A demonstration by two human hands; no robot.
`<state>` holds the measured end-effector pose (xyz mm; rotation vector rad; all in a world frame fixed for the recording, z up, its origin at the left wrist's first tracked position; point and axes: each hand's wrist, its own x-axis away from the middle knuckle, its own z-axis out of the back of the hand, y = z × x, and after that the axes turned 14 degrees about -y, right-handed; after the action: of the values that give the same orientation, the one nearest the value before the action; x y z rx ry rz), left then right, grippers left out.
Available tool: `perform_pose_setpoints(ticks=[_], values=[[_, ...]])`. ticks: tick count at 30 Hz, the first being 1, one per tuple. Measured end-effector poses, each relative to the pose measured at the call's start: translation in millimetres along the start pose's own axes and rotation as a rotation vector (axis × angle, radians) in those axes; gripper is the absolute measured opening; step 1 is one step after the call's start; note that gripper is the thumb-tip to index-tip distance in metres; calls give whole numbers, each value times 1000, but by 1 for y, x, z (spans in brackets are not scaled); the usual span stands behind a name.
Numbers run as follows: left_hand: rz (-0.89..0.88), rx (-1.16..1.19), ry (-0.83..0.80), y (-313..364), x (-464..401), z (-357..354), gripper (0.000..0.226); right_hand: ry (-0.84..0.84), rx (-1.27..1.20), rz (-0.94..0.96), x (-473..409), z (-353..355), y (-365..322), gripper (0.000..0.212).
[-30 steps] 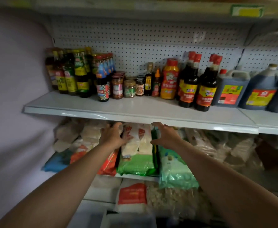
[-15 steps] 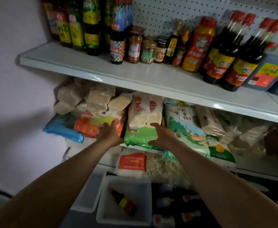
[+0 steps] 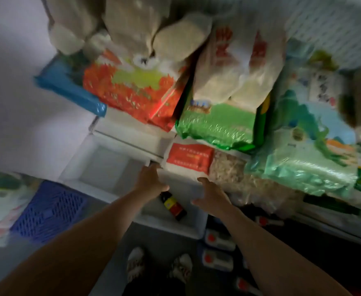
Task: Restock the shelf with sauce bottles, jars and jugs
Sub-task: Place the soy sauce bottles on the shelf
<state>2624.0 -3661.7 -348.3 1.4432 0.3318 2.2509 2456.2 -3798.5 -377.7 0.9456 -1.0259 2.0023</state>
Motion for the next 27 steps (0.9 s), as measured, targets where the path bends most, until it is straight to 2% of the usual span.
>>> perform_pose_setpoints(ticks=[5,8,11,14,19,21,27], values=[[63,101,-99,-71,-92,-70,69,-62,-79,-60,-103,-89,48,85],[126,203,-137,-117,-157,-113,73,-89,-112,-100,-162,-132,76,71],[176,347,-137,-156,-223,-153,67,-121,-162,-106,-221,-171,105,64],[209,441,-65,-184,-283,-188,56,-96,-212,-109,-275,-200,131,59],[221,435,-31,-204,-364,-232,57,-64,-278,-107,-352,-237,162,63],[240,509,6,-208,-389,-245,57,-58,-277,-109,-375,-252,169,65],[237,807,49,-220,-437,-271,55,-2,-237,-111,-410,-279,185,88]])
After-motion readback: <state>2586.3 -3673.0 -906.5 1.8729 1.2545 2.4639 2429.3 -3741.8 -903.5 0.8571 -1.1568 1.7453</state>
